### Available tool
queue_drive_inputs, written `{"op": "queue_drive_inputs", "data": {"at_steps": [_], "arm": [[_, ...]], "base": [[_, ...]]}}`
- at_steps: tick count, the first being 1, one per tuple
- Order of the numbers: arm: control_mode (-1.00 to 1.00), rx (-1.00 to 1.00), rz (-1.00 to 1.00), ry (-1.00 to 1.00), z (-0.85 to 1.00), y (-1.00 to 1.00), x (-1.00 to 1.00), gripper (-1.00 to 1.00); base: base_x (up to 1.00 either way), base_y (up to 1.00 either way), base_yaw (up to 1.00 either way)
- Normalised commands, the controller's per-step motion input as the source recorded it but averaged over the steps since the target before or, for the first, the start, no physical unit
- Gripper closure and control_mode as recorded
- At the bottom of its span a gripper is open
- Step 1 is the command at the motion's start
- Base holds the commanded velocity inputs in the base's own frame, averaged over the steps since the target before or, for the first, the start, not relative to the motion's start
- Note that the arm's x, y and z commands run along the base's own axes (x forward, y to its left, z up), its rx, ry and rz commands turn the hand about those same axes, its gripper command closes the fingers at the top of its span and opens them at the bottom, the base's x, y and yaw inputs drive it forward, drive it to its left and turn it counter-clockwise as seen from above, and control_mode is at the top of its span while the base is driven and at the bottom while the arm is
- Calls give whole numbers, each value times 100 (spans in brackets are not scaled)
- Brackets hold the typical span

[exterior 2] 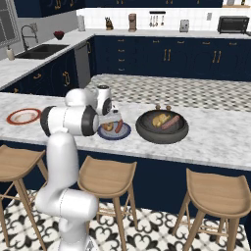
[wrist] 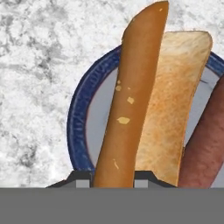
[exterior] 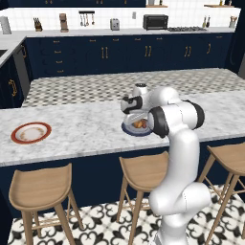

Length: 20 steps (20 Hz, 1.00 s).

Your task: Place one bun and one sausage from the bowl on each plate.

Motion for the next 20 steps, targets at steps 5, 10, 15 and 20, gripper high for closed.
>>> {"op": "queue_drive_inputs", "data": {"at_steps": [5, 10, 15, 20], "arm": [[-100, 0, 0, 0, -19, 0, 32, 100], [-100, 0, 0, -1, -32, 0, 16, 100], [-100, 0, 0, -2, -18, 0, 4, 100], [-100, 0, 0, 0, 0, 0, 0, -100]], "base": [[0, 0, 0], [0, 0, 0], [0, 0, 0], [0, 0, 0]]}}
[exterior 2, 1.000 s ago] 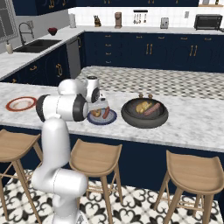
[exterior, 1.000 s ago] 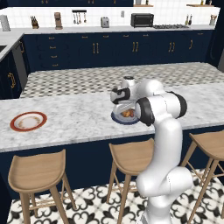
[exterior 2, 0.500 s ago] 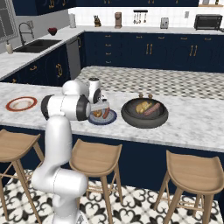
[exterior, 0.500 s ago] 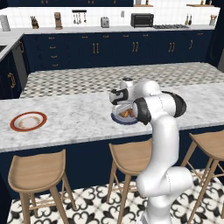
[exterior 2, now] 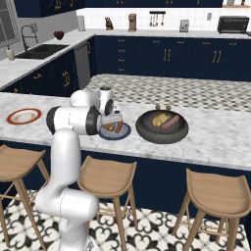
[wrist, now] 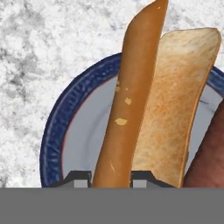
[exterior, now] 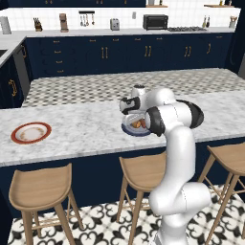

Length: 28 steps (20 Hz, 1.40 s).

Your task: Place one bun and one sausage from the bowl on each plate.

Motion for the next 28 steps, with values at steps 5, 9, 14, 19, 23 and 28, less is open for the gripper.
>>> {"op": "queue_drive_inputs", "data": {"at_steps": [5, 9, 14, 19, 23, 28], "arm": [[-100, 0, 0, 0, 0, 0, 0, -100], [-100, 0, 0, 0, 3, 0, -4, -100], [-100, 0, 0, -5, 5, 3, -11, -100], [-100, 0, 0, -21, 0, 11, -24, -100], [-100, 12, 0, -31, -12, -1, -10, -100], [-100, 13, -5, -17, -27, 0, -2, -100]], "base": [[0, 0, 0], [0, 0, 0], [0, 0, 0], [0, 0, 0], [0, 0, 0], [0, 0, 0]]}}
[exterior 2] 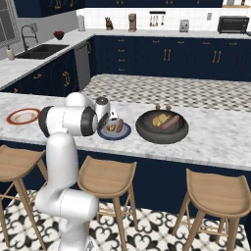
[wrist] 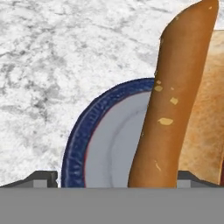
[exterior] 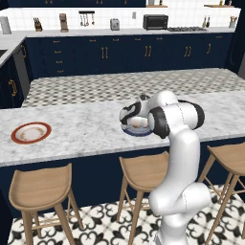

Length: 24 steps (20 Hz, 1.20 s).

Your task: Place one bun and one sausage from the bowl on each plate.

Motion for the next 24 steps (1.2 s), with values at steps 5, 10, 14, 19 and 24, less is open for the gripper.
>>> {"op": "queue_drive_inputs", "data": {"at_steps": [5, 10, 14, 19, 24], "arm": [[-100, 4, -1, -2, -6, 0, -9, -100], [-100, 8, -6, 0, -50, -3, -42, -100], [-100, 13, -8, -3, -11, -6, -16, -100], [-100, 7, -8, -1, -37, -4, -28, -100], [-100, 3, -10, -3, -15, -21, -20, -100]], "base": [[0, 0, 0], [0, 0, 0], [0, 0, 0], [0, 0, 0], [0, 0, 0]]}}
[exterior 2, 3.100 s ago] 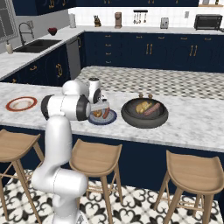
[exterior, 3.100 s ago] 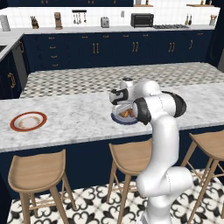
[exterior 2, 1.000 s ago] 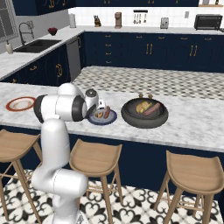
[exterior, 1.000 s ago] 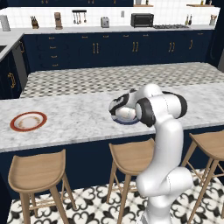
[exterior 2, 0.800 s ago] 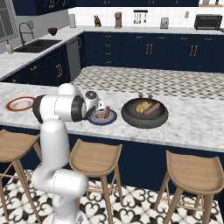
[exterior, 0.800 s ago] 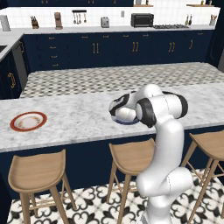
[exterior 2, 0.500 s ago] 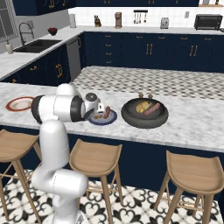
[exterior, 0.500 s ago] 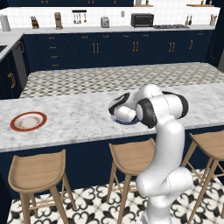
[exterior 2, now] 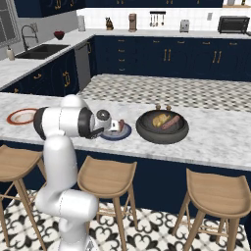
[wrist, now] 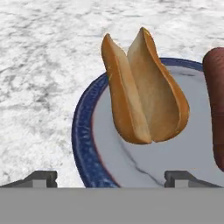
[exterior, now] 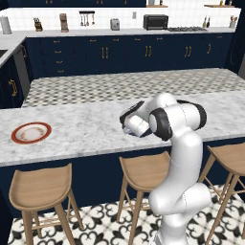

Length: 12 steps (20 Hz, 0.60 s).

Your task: Place one bun and one sausage from the bowl on each plate.

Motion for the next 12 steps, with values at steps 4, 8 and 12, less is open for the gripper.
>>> {"op": "queue_drive_inputs", "data": {"at_steps": [4, 8, 12], "arm": [[-100, 1, -20, -2, 97, -7, 0, -100], [-100, 0, -19, 1, 100, 0, 2, -100], [-100, 0, -16, 4, 100, 0, 12, -100]], "base": [[0, 0, 0], [0, 0, 0], [0, 0, 0]]}}
